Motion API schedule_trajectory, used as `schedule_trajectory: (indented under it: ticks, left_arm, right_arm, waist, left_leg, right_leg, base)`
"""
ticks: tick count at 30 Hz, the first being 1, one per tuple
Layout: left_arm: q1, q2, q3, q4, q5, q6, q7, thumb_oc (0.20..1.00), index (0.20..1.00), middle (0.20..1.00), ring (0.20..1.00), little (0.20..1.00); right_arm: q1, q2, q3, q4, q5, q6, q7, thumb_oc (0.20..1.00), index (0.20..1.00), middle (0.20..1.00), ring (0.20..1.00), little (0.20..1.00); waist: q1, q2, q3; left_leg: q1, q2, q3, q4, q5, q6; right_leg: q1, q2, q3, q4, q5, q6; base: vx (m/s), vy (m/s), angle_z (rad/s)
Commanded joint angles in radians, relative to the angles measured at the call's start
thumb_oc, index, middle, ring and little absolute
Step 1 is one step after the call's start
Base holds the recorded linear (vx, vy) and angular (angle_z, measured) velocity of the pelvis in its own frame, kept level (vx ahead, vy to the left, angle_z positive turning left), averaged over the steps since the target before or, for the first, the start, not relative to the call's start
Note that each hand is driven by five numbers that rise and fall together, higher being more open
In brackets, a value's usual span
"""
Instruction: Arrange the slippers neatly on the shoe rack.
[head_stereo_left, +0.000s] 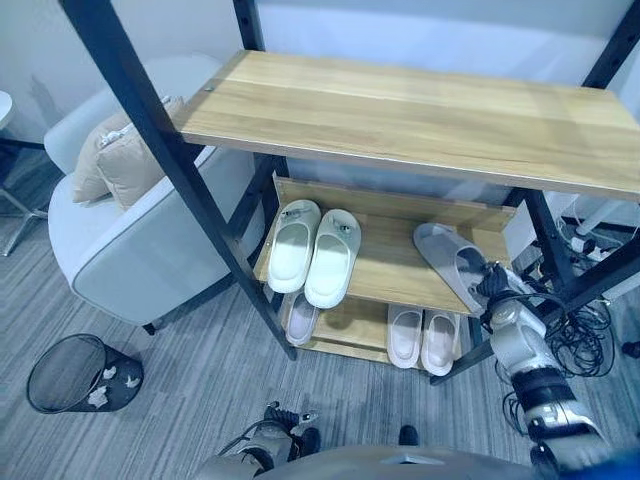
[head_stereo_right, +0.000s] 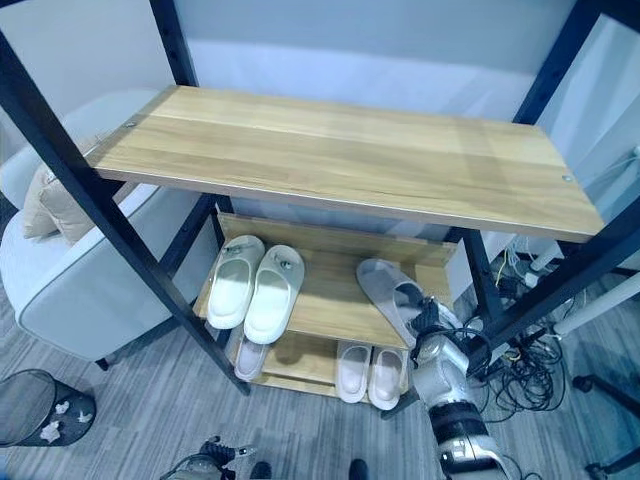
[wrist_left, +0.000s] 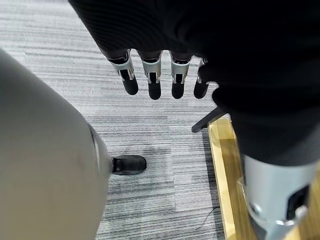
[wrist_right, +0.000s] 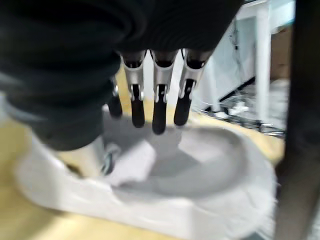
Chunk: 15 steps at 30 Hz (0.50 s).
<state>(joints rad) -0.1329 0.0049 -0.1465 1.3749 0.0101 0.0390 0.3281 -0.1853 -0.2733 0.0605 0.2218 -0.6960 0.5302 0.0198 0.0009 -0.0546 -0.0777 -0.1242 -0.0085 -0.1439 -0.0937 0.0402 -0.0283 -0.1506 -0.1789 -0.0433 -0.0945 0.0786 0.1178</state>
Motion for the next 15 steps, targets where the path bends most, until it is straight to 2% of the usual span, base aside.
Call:
schedule_trajectory:
  ticks: [1, 6, 9, 12, 14, 15]
  left_arm:
    - [-0.006, -0.047, 0.012, 0.143, -0.027, 0.019, 0.015, 1.0, 1.0, 1.0, 1.0, 1.0]
    - [0.004, -0.04, 0.003, 0.148, -0.017, 0.002, 0.016, 1.0, 1.0, 1.0, 1.0, 1.0]
    - [0.002, -0.036, 0.006, 0.15, -0.014, 0.004, 0.016, 1.0, 1.0, 1.0, 1.0, 1.0]
    - [-0.002, -0.033, 0.005, 0.153, -0.013, 0.0, 0.013, 1.0, 1.0, 1.0, 1.0, 1.0]
    - [-0.004, -0.034, 0.005, 0.154, -0.014, 0.005, 0.009, 1.0, 1.0, 1.0, 1.0, 1.0]
    - [0.0, -0.031, 0.012, 0.153, -0.009, -0.001, 0.012, 1.0, 1.0, 1.0, 1.0, 1.0]
  right_arm:
    - [-0.032, -0.017, -0.038, 0.042, -0.064, 0.004, 0.026, 1.0, 1.0, 1.0, 1.0, 1.0]
    - [-0.048, -0.027, -0.025, 0.093, -0.024, -0.049, -0.112, 1.0, 1.0, 1.0, 1.0, 1.0]
    - [-0.054, -0.053, -0.051, 0.088, -0.019, -0.063, -0.103, 1.0, 1.0, 1.0, 1.0, 1.0]
    - [-0.113, -0.074, -0.072, 0.166, 0.015, -0.08, -0.151, 1.0, 1.0, 1.0, 1.0, 1.0]
    - [-0.148, -0.064, -0.075, 0.203, 0.022, -0.064, -0.131, 1.0, 1.0, 1.0, 1.0, 1.0]
    - [-0.094, -0.067, -0.059, 0.217, 0.03, -0.091, -0.159, 1.0, 1.0, 1.0, 1.0, 1.0]
  waist:
    - [0.019, -0.008, 0.05]
    - [0.024, -0.012, 0.048]
    - [0.022, -0.015, 0.047]
    - [0.022, -0.019, 0.042]
    - [0.024, -0.02, 0.041]
    - [0.021, -0.02, 0.046]
  left_leg:
    - [-0.017, -0.021, 0.02, 0.006, 0.009, 0.06]
    - [-0.013, -0.02, 0.019, 0.006, 0.009, 0.059]
    - [-0.012, -0.021, 0.019, 0.006, 0.009, 0.058]
    - [-0.015, -0.022, 0.015, 0.006, 0.009, 0.059]
    - [-0.021, -0.023, 0.014, 0.006, 0.01, 0.058]
    - [-0.024, -0.022, 0.015, 0.006, 0.012, 0.058]
  right_leg:
    - [0.061, -0.02, -0.034, 0.007, -0.035, 0.018]
    - [0.067, -0.022, -0.036, 0.007, -0.035, 0.016]
    - [0.068, -0.023, -0.036, 0.008, -0.035, 0.016]
    - [0.064, -0.025, -0.042, 0.008, -0.035, 0.019]
    - [0.058, -0.027, -0.044, 0.007, -0.034, 0.021]
    - [0.055, -0.026, -0.042, 0.007, -0.033, 0.022]
  base:
    - [0.0, 0.0, 0.0]
    - [0.0, 0.0, 0.0]
    - [0.0, 0.0, 0.0]
    - [0.0, 0.0, 0.0]
    - [0.0, 0.0, 0.0]
    - [-0.03, 0.004, 0.03]
